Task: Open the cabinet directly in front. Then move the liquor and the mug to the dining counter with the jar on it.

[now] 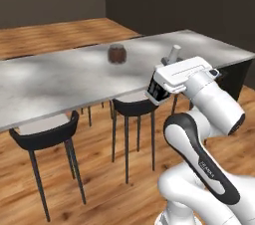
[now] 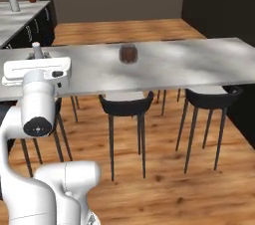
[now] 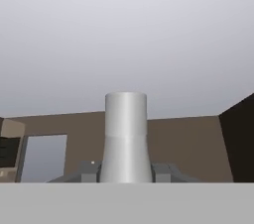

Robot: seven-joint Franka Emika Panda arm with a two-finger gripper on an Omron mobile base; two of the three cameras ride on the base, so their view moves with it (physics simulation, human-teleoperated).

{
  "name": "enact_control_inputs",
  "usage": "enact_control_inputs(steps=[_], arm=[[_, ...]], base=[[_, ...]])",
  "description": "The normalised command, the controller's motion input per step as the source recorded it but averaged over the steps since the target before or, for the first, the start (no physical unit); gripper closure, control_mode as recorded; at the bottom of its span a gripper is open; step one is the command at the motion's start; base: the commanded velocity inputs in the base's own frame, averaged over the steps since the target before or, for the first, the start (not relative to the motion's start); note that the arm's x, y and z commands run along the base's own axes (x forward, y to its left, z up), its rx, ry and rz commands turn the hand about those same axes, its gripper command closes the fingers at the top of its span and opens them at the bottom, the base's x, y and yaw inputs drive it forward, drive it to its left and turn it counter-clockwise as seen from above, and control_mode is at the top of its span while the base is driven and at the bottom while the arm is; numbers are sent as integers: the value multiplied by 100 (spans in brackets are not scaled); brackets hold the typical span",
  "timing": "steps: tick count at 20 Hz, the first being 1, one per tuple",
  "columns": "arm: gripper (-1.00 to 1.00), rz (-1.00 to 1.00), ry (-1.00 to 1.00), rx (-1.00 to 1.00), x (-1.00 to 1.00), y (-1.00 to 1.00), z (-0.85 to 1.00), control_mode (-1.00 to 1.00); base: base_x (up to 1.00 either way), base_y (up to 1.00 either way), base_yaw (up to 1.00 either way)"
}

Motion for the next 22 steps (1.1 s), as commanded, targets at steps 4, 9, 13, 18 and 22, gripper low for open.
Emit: enact_control_inputs(steps=[4,9,13,18,22], arm=[[100,0,0,0,0,0,0,100],[100,0,0,0,0,0,0,100],[100,0,0,0,0,0,0,100],[100,0,0,0,0,0,0,100],[100,0,0,0,0,0,0,100]], base=[[71,-100,34],[58,-100,31],[45,-100,28],[21,-58,14],[11,-77,11]])
